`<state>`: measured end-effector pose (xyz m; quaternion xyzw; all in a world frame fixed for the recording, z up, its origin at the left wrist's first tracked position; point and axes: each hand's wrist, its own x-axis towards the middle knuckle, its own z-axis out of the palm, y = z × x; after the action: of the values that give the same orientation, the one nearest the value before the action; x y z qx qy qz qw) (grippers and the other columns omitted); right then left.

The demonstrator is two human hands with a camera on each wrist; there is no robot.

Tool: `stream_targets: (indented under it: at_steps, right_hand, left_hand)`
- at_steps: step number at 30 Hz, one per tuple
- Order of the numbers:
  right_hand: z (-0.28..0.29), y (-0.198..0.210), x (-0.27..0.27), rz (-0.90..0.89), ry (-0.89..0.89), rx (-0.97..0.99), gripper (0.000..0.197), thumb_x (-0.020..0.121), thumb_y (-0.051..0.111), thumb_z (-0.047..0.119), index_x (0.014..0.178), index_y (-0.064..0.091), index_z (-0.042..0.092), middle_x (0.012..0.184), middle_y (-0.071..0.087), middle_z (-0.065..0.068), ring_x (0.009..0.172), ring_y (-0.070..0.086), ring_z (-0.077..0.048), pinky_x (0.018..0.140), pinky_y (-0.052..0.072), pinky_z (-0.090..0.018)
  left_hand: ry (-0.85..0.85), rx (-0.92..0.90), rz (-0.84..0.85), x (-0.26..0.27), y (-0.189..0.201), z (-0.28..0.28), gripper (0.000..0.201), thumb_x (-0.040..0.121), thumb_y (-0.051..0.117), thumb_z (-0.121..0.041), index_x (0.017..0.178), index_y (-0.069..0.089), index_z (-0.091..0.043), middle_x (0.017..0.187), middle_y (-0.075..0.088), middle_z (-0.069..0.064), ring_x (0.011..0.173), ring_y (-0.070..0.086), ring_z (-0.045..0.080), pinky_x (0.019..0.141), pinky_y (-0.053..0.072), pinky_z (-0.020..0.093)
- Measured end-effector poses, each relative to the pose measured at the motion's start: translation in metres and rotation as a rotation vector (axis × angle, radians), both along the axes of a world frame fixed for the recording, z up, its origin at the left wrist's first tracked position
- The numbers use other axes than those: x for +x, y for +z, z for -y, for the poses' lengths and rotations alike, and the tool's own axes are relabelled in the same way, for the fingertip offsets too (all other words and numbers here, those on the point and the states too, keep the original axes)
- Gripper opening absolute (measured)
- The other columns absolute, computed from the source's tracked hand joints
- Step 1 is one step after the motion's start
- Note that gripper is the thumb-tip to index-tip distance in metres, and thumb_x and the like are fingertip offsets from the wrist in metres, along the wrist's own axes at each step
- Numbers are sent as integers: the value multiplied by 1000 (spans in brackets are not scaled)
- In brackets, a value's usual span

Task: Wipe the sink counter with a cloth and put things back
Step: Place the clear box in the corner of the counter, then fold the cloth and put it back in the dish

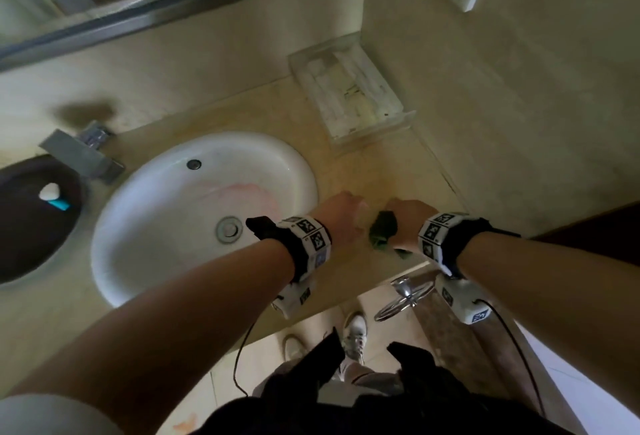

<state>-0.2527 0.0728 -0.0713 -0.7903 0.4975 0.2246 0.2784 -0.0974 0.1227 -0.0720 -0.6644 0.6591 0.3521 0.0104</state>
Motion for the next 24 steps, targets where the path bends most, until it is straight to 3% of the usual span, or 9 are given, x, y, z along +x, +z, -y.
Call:
stream_targets:
  at_steps: [2,5,9,15,19,24]
  right_hand:
    - [-3,9,18,54,10,6,48,75,71,27,117,49,17,99,58,-5,84,58,-25,62,46,-30]
    - [-14,26,59,113,65,5,42,77,69,32,111,50,16,101,59,-5,87,58,-25,71,49,-33]
    - [-42,42,117,155,134,-9,35,81,64,30,109,52,15,100,60,-6,83,57,-23,70,46,-32]
    - [-125,61,223,209,332,-63,30,76,69,27,101,56,17,91,62,-2,82,60,-22,69,50,-31]
    - [-189,67,289,216,445,-117,21,72,70,34,86,58,23,76,65,2,72,62,-19,66,50,-30]
    - [-251,74,354,283,509,-49,20,75,70,33,86,59,21,74,66,1,70,64,-19,67,50,-30]
  left_hand:
    - [51,-1,-58,8,10,-12,55,85,65,-23,136,45,-15,136,47,7,119,50,24,96,41,30]
    - [160,-22,-126,26,27,-35,47,82,68,-21,126,52,-12,121,59,8,110,57,27,86,43,30]
    - [364,-71,-146,63,43,-76,49,82,68,-22,127,50,-14,121,60,8,110,58,26,84,42,28]
    - [644,-173,-137,154,55,-177,44,80,69,-19,121,55,-15,116,63,9,105,59,28,87,47,34]
    - [792,-196,-165,209,55,-249,42,78,71,-19,117,54,-17,112,64,6,102,59,25,81,44,30]
    - [920,-251,-126,269,60,-315,33,79,68,-15,111,58,-19,105,64,4,93,57,21,77,41,29]
